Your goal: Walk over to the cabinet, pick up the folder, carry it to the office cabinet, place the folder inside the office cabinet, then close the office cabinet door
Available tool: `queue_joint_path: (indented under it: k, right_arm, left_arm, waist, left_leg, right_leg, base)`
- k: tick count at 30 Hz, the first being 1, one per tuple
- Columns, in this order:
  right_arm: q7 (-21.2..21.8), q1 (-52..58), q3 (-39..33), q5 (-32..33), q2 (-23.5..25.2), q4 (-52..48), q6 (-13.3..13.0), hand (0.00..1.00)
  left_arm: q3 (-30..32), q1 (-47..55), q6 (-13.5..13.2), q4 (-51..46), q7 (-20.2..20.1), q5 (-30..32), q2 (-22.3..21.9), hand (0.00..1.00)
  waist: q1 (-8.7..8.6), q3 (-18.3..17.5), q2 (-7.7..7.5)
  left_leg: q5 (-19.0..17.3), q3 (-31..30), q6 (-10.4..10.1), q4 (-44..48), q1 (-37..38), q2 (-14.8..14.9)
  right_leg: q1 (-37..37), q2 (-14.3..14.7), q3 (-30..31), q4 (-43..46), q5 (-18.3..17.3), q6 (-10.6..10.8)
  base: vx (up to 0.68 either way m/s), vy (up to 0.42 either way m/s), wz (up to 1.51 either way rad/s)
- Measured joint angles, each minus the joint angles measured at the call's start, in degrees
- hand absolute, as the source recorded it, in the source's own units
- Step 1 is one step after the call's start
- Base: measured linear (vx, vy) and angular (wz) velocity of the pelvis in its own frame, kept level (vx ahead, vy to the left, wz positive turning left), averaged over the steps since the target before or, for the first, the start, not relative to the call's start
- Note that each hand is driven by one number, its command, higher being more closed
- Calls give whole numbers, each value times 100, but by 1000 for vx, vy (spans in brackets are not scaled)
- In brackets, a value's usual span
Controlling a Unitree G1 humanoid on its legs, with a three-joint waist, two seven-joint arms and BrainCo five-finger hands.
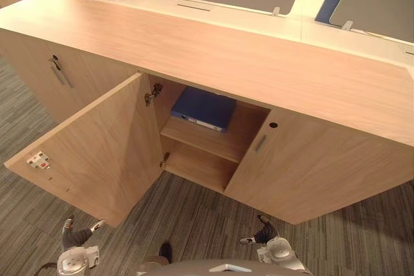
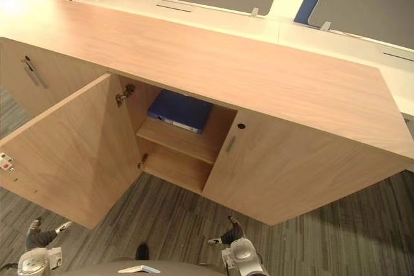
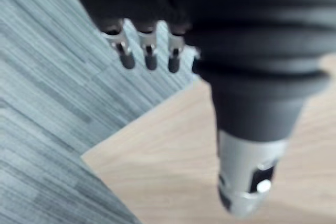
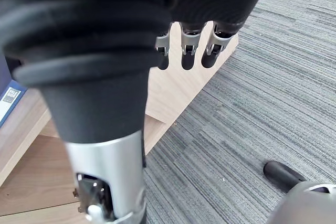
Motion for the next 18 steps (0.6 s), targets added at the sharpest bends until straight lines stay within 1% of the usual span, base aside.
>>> queue_joint_path:
  k: [2, 4, 5, 6, 7, 10, 11, 13, 15, 16, 18]
  right_arm:
    - [-1, -1, -73, 1, 0, 0, 0, 0]
    - [-5, -3, -87, 1, -5, 3, 0, 0]
    - [-6, -8, -85, 1, -6, 11, 0, 0]
    - [-7, -31, -79, 1, -6, 35, -1, 0]
    - [-6, -80, -72, 2, -5, 61, -1, 0]
    - [-6, -203, -51, 4, -11, 88, -4, 0]
    - [-7, -230, -8, 5, -25, 88, -4, 0]
    - [-7, -258, 107, 7, -32, 88, -10, 0]
    - [-5, -256, 160, 7, -27, 93, -15, 0]
    - [-4, -242, 161, 7, -25, 95, -15, 0]
    - [-4, -178, 161, 8, -28, 103, -15, 0]
  left_arm:
    - [195, 7, 2, 6, 6, -2, 10, 0]
    - [349, 11, 3, 28, 11, -5, 78, 0]
    - [428, 15, 3, 67, 11, -5, 144, 0]
    - [447, -18, 13, 182, 11, -5, 303, 0]
    - [480, -44, 18, 190, 12, -4, 461, 0]
    - [667, -66, 18, 191, 13, -3, 754, 0]
    - [676, -64, 17, 193, 12, -2, 862, 0]
    - [677, -97, 16, 194, 13, -2, 1003, 0]
    - [667, -196, 14, 224, 10, -2, 1065, 0]
    - [665, -218, 14, 239, 7, -2, 1079, 0]
    - [642, -291, 14, 244, -3, -2, 1130, 0]
  waist:
    - [31, -15, -24]
    - [71, -34, -54]
    - [102, -44, -79]
    - [112, -42, -86]
    - [112, -49, -132]
    - [131, -25, -94]
    - [141, -4, -62]
    - [142, -4, -52]
    - [140, 7, -33]
    - [135, 32, 4]
    - [124, 25, -7]
  left_leg:
    - [0, -17, -2, 1, -2, -40]
    - [-7, -39, 39, 3, 6, -88]
    - [-6, -46, 49, 4, 18, -110]
    - [-19, -48, 50, 4, 13, -129]
    - [-29, -44, 49, 5, 19, -129]
    - [-57, 1, 33, 4, 65, -104]
    - [-71, 44, 25, 3, 116, -82]
    - [-100, 65, 45, 2, 138, -60]
    - [-110, 69, 44, 1, 142, -33]
    - [-117, 72, 48, 1, 147, -27]
    - [-173, 70, 9, 0, 167, -8]
  right_leg:
    - [7, -31, -1, -5, -4, 14]
    - [74, -40, -13, -7, 68, 69]
    - [91, -54, -7, -27, 80, 70]
    - [107, -65, 0, -35, 83, 68]
    - [119, -66, 17, -35, 106, 44]
    - [139, -43, 113, -36, 181, -36]
    - [169, -28, 175, -34, 221, -65]
    - [169, -21, 181, -25, 235, -84]
    - [163, 1, 184, -17, 281, -135]
    - [163, 7, 188, -12, 289, -139]
    - [159, 19, 235, -4, 302, -146]
  base:
    - [69, -3, 3]
    - [100, -9, 3]
    - [122, -8, 8]
    - [125, -1, 13]
    - [99, 3, 14]
    - [34, -2, -3]
    - [12, -6, -12]
    - [-22, -15, -9]
    - [-50, -28, -4]
    - [-60, -19, -4]
    - [-74, -25, -11]
